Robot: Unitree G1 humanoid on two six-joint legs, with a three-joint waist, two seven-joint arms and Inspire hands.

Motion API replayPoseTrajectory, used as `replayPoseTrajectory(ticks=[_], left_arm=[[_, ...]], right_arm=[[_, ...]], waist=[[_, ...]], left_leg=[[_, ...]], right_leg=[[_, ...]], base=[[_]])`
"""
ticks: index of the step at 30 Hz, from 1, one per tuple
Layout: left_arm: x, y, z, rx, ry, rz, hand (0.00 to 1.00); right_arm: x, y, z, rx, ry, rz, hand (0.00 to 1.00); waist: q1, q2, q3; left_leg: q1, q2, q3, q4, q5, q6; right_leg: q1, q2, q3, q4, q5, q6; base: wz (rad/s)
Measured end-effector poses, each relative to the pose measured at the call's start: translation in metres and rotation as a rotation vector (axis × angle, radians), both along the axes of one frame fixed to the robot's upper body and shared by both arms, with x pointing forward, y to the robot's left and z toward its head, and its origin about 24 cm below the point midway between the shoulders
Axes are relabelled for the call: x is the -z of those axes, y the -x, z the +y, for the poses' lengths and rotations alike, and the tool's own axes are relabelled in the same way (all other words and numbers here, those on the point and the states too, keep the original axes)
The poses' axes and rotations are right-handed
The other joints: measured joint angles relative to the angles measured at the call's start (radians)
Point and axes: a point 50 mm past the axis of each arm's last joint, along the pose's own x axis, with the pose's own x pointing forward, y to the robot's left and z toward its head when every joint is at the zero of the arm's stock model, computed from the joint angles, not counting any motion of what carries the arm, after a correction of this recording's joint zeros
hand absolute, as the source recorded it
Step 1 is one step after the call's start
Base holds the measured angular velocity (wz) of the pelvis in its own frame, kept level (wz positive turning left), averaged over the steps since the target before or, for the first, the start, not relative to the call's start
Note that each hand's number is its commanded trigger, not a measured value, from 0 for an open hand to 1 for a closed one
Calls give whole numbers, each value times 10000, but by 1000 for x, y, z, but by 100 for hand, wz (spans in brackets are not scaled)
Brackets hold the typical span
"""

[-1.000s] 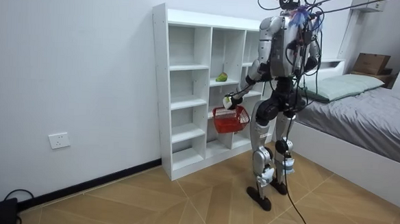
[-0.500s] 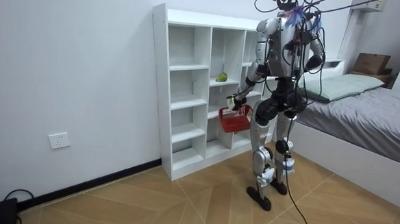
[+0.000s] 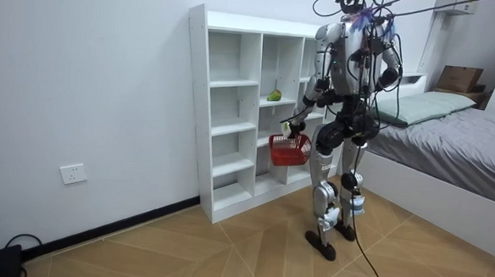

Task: Collect fruits from the closet

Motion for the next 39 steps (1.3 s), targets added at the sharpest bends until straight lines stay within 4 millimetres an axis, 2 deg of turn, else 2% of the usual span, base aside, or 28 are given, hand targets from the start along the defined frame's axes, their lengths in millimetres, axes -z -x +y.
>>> replayPoseTrajectory(ticks=[4, 7, 13, 17, 23, 29, 39], left_arm=[[0, -1, -4, 135, 32, -1, 100], [1, 0, -5, 156, 146, 96, 100], [-1, -5, -13, 789, 306, 22, 100], [0, -4, -16, 1118, 419, 85, 100], [-1, -4, -21, 1464, 523, 86, 100], [-1, -4, -23, 1629, 648, 93, 100], [0, -2, -32, 2265, 777, 216, 100]], right_arm=[[26, 8, 3, -258, 283, 1236, 100], [35, 11, 8, -753, 659, 1681, 100], [54, 13, 19, -2373, 1737, 2664, 100], [58, 12, 22, -3056, 2221, 2944, 100], [59, 11, 22, -3127, 2339, 3086, 100], [59, 11, 27, -3540, 2717, 3024, 100], [50, -10, 32, -3528, 2824, 2585, 100]], waist=[[198, 130, 2], [192, 318, 8], [461, 414, 1], [558, 471, 7], [588, 498, 8], [641, 496, 8], [700, 492, 10]], left_leg=[[-34, -8, -56, 16, 0, 0], [-71, -16, -158, 58, 2, -1], [-79, -9, -219, 74, 28, -37], [-115, -8, -254, 85, 32, -43], [-206, -5, -371, 129, 38, -54], [-271, -5, -385, 196, 38, -53], [-415, -10, -328, 228, 52, -73]], right_leg=[[-1, -9, -27, -11, 0, 0], [-2, -32, -165, -7, 0, 0], [14, -37, -245, 2, 1, -3], [14, -39, -307, 13, 2, -4], [6, -51, -522, 15, 1, -4], [0, -64, -552, 15, 0, -5], [-133, -71, -523, 16, 1, -8]], base=[[4], [9], [1], [6], [8], [3], [0]])
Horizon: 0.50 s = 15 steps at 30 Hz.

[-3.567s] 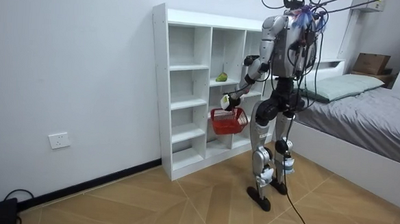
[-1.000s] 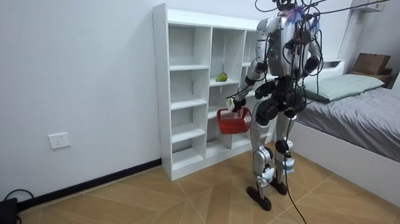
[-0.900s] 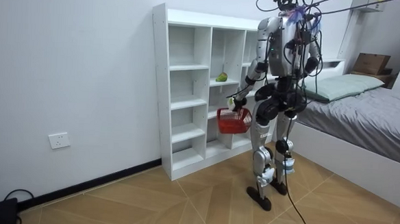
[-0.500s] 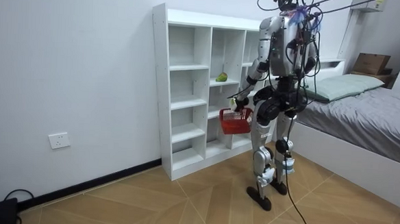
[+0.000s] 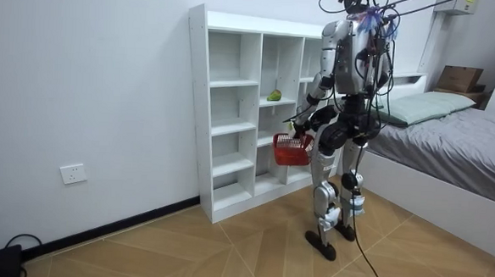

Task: Collect fruits from the closet

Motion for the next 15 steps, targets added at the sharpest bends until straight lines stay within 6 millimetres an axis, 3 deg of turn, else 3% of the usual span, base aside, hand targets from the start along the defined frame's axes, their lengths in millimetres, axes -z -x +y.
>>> replayPoseTrajectory(ticks=[15], left_arm=[[-4, -3, -3, 264, 220, -140, 100]], right_arm=[[-17, -17, 11, -241, -410, -553, 100]], waist=[[11, 11, -7]], left_leg=[[-2, 8, 16, 17, 2, 1]], right_leg=[[-32, 15, 153, -5, 0, -2]], base=[[0]])
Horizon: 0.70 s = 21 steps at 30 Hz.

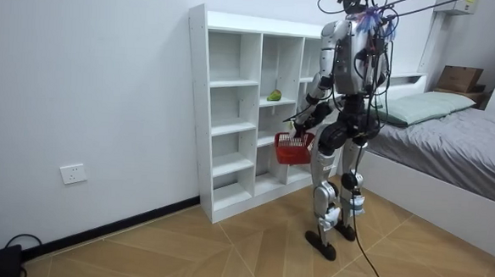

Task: Collect fruits from the closet

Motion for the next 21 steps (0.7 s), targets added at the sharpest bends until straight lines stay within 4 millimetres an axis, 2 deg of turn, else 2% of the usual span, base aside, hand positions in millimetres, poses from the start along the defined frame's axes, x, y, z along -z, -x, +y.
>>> replayPoseTrajectory(ticks=[10, 21], left_arm=[[1, 1, -5, 176, 4, 33, 100], [1, 1, -6, 198, 40, 48, 100]], right_arm=[[2, 0, 5, -210, -354, 363, 100], [7, 6, 10, -733, -277, 952, 100]], waist=[[7, 82, 22], [17, 73, 35]], left_leg=[[3, 0, -18, -11, 1, -1], [10, 0, 14, 1, 1, -1]], right_leg=[[11, 15, 74, -1, 2, -3], [9, 10, 0, -6, 2, -4]], base=[[0], [0]])
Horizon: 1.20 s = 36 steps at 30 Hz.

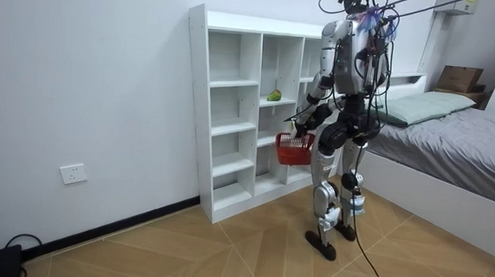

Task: Collect fruits from the closet

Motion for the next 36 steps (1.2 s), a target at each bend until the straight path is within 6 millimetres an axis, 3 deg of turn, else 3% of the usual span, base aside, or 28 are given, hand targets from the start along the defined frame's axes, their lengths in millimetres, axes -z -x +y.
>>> replayPoseTrajectory(ticks=[1, 2, 3, 36], left_arm=[[0, 0, 0, 0, 6, 6, 100], [0, 0, 0, 0, 7, 10, 100], [0, 0, 0, -1, 6, 14, 100], [-6, -9, -1, -376, 62, -279, 100]], right_arm=[[0, 0, 0, -32, 12, 61, 100], [1, 0, 0, -32, 30, 98, 88], [1, 0, 0, -43, 42, 132, 0], [7, 5, -3, -352, 126, 981, 0]], waist=[[-2, -5, 3], [-2, -6, 4], [-2, -9, 6], [-20, -69, 25]], left_leg=[[-9, 1, 0, -4, 0, 0], [-11, 2, -2, -6, -1, 0], [-17, 5, -6, -11, -1, 0], [-336, 5, 13, 130, 4, -5]], right_leg=[[-4, -2, -35, 0, 0, 0], [-7, -2, -40, 0, 0, 0], [-10, 0, -50, 1, 0, 0], [-348, -91, -183, 177, 5, -8]], base=[[0], [0], [0], [1]])
